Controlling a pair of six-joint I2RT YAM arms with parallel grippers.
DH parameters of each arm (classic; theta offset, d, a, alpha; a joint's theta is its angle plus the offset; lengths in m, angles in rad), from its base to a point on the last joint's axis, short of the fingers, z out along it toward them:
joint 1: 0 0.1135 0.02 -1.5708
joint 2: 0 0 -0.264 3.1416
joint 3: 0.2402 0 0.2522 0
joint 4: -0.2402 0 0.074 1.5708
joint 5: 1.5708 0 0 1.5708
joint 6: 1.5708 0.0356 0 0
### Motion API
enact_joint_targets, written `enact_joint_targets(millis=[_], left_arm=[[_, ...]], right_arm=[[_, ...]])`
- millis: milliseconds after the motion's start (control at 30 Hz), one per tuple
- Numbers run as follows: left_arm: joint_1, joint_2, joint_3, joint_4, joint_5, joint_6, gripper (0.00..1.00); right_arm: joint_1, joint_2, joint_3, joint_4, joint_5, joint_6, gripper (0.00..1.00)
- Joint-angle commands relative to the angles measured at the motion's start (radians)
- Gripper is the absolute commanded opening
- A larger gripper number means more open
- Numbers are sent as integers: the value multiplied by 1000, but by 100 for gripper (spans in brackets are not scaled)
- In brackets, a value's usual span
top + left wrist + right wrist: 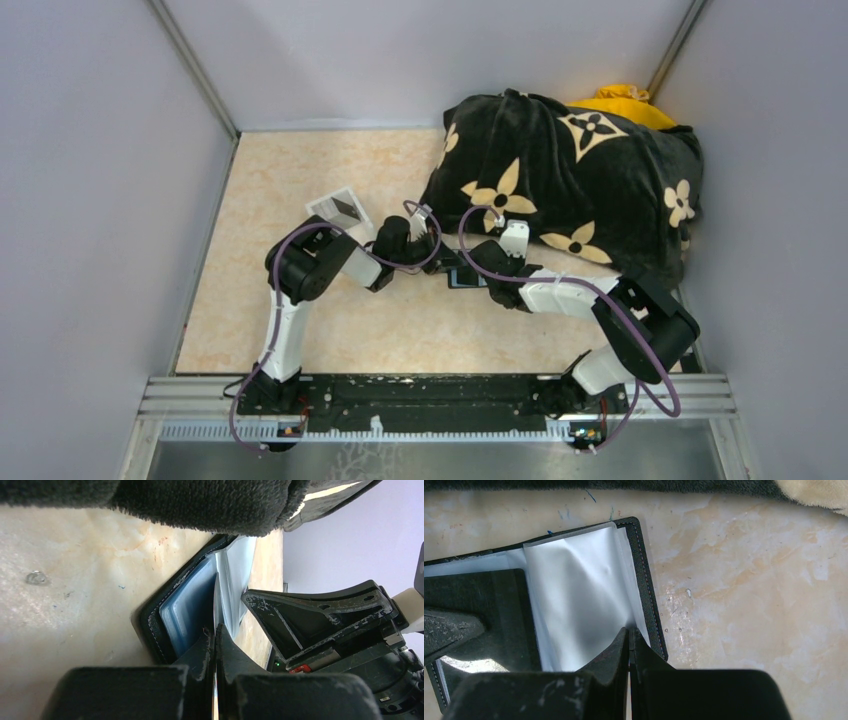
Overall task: Put the credit cards into the card holder
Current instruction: Insert the credit card into the card holder.
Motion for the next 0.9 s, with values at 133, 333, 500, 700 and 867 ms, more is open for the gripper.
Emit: enact_joint_targets(millis=[133,333,500,700,867], left_arm=[[-4,46,1,-69,22,5,0],[-16,32,-15,10,36,1,0],[-20,8,-32,16,22,17,0],[-21,-21,-62,59,20,24,0],[-24,-36,-56,49,32,47,0]], right_arm=[[-10,49,-9,-31,-101,20,0],[-10,54,-5,-33,-100,18,0],[-10,45,-6,-39,-98,17,0],[-10,41,-8,-40,-99,16,0],[-10,44,-9,-36,-101,16,0]])
